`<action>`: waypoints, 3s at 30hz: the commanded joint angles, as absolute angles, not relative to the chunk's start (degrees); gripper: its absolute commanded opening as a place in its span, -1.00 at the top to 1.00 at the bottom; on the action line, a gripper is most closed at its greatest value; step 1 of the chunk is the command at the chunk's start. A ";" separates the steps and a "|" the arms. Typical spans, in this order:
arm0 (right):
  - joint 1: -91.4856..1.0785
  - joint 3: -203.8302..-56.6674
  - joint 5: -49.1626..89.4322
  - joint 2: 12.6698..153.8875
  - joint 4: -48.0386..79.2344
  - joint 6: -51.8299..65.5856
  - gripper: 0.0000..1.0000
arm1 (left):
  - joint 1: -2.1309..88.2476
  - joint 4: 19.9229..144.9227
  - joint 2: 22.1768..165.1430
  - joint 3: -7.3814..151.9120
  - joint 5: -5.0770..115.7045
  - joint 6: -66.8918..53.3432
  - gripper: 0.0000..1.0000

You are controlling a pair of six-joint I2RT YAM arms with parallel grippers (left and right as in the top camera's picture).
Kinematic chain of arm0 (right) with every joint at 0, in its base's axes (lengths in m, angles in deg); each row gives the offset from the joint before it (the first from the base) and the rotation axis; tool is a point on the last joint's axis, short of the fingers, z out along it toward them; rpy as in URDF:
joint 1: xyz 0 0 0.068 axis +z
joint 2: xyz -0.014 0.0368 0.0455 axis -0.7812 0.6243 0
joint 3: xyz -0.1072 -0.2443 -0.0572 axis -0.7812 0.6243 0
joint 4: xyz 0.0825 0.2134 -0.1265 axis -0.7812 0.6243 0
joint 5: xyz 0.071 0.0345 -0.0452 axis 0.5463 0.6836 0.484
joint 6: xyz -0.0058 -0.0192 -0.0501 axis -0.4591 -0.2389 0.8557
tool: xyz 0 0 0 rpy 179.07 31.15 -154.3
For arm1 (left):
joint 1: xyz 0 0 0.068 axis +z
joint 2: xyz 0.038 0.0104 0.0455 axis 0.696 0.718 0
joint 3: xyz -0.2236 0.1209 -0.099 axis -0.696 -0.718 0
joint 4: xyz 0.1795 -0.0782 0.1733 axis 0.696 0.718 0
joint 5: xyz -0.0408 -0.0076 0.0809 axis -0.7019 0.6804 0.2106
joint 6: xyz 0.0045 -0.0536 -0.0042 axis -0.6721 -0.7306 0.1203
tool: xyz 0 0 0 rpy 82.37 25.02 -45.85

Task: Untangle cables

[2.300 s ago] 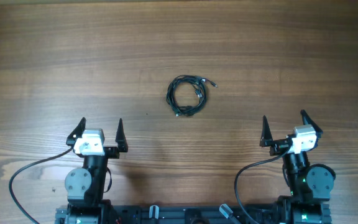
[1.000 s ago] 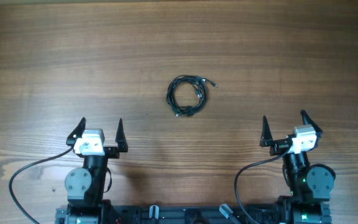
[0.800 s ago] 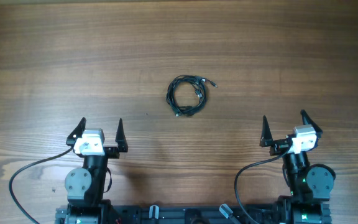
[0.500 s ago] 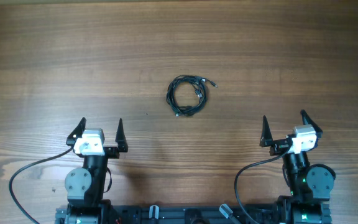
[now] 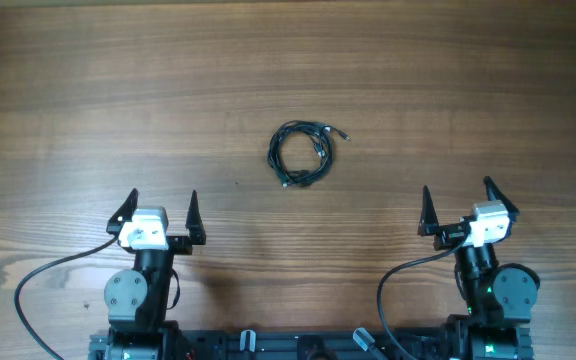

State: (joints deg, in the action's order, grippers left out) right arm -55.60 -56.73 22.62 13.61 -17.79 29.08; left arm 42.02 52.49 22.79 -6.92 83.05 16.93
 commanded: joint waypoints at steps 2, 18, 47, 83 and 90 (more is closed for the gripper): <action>-55.84 -56.67 23.77 13.09 -17.99 29.76 -0.99 | 42.37 52.51 22.29 -7.27 82.37 16.62 -1.00; -55.84 -56.67 23.80 13.09 -17.99 29.76 -0.99 | 42.37 52.27 22.29 -7.27 82.37 16.56 -1.00; -55.84 -56.67 23.80 13.09 -17.99 29.78 -0.99 | 42.37 59.33 26.13 11.63 82.35 9.26 -1.00; -55.84 -56.67 23.77 13.09 -17.99 29.76 -0.99 | 42.41 87.81 97.08 93.82 77.00 17.26 -1.00; -55.84 -56.67 23.80 13.09 -17.99 29.76 -0.99 | 42.35 85.23 104.42 94.14 77.63 22.04 -1.00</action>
